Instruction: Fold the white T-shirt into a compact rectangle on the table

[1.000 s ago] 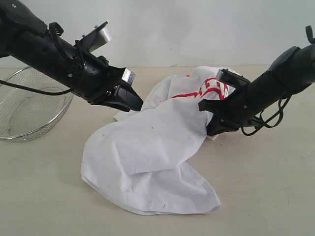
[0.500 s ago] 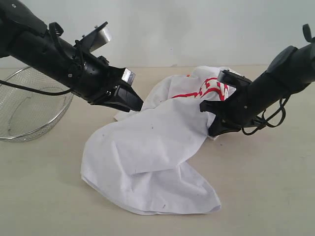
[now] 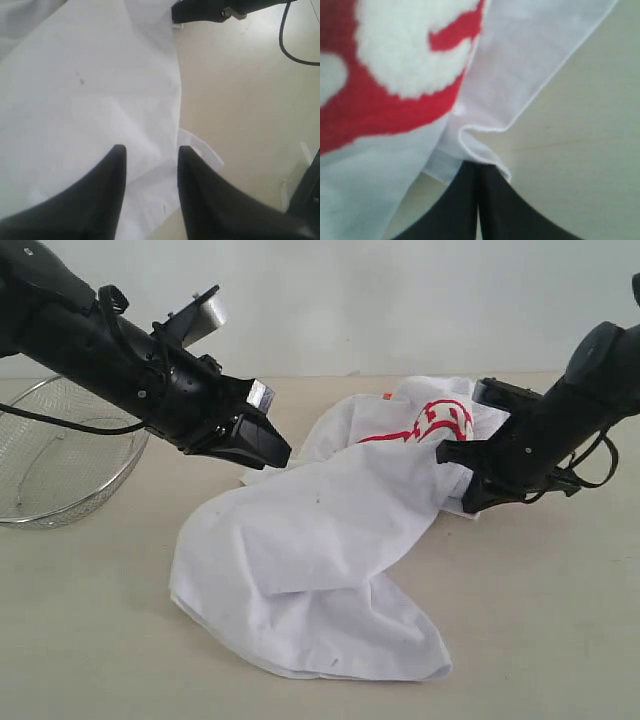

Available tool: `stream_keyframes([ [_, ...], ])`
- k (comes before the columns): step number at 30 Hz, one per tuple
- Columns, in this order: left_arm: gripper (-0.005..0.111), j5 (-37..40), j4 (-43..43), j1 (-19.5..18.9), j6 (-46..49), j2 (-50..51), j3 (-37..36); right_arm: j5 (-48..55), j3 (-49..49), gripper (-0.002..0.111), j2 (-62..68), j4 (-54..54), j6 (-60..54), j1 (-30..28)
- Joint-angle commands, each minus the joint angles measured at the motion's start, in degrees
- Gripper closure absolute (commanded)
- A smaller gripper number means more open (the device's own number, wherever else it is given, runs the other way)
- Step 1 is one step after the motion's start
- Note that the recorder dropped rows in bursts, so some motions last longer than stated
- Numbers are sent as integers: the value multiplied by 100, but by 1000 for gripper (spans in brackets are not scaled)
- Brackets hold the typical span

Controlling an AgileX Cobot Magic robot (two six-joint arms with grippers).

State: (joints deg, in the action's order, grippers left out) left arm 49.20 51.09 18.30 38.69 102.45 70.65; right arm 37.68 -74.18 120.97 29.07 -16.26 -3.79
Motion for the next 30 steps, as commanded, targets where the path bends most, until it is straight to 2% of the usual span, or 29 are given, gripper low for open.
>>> stream_keyframes([
  [1, 74, 52, 51, 23, 34, -75, 3, -170, 17, 108, 153, -779, -5, -418],
  [7, 74, 52, 51, 23, 34, -112, 3, -126, -398, 108, 153, -926, 9, -640],
  [15, 74, 40, 109, 23, 34, -99, 213, 228, -777, 108, 365, -1057, 77, -641],
  [20, 74, 40, 119, 23, 34, 205, 1013, 263, -777, 108, 483, -1042, 77, -641],
  [25, 76, 305, 184, 23, 34, 1077, 2030, 291, -777, 108, 497, -987, 77, -641],
  [27, 82, 445, 159, 23, 34, 1472, 2453, 336, -777, 108, 497, -987, 77, -641],
  [30, 98, 773, 162, 23, 343, 2061, 3028, 389, -777, 108, 497, -987, 55, -641],
])
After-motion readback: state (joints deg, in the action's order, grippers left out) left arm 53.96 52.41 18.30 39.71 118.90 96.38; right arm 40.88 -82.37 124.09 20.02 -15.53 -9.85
